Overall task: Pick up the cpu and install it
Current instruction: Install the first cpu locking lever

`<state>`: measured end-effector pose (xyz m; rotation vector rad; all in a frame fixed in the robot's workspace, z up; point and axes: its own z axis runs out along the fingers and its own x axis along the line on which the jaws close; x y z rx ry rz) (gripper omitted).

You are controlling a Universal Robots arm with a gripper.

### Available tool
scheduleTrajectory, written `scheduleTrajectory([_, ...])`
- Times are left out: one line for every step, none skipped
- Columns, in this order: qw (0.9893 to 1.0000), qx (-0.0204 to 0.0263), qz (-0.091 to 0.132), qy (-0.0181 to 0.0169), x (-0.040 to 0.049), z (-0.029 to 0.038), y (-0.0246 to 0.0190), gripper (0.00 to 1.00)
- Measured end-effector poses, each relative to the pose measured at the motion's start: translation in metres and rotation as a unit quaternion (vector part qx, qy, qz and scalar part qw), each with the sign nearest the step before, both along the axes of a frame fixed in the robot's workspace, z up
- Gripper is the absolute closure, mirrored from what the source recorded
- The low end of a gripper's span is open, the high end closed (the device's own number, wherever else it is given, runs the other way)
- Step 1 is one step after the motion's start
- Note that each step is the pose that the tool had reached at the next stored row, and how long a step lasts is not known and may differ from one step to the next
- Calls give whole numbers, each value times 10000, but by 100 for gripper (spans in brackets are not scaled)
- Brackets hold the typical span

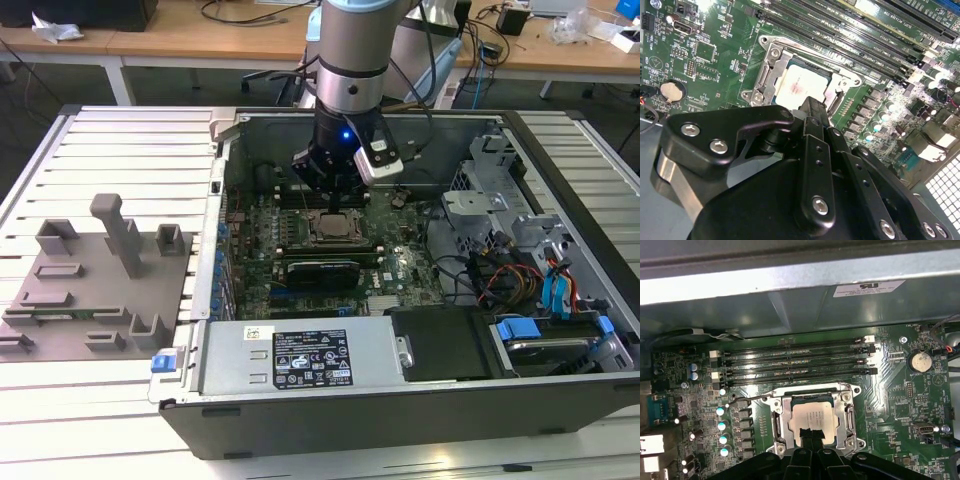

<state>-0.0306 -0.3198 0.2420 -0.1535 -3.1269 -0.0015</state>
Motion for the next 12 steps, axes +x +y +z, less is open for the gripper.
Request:
scheduleTrajectory([10000, -1, 0, 0, 0, 3, 0, 89])
scheduleTrajectory([10000, -2, 0, 1, 0, 12, -1, 89])
scheduleTrajectory([10000, -1, 0, 0, 0, 22, 0, 89])
scheduleTrajectory([10000, -1, 0, 1, 0, 40, 0, 89])
scheduleTrajectory([10000, 0, 0, 0, 0, 56, 0, 89])
scheduleTrajectory([10000, 0, 0, 0, 0, 79, 0, 89])
scheduleTrajectory([10000, 0, 0, 0, 0, 97, 0, 89])
scheduleTrajectory([10000, 0, 0, 0, 0, 126, 0, 89])
scheduleTrajectory([10000, 1, 0, 0, 0, 133, 0, 89])
scheduleTrajectory([10000, 0, 0, 0, 0, 134, 0, 89])
scheduleTrajectory([10000, 0, 0, 0, -4, 134, 0, 89])
scheduleTrajectory([10000, 0, 0, 0, -39, 134, 0, 89])
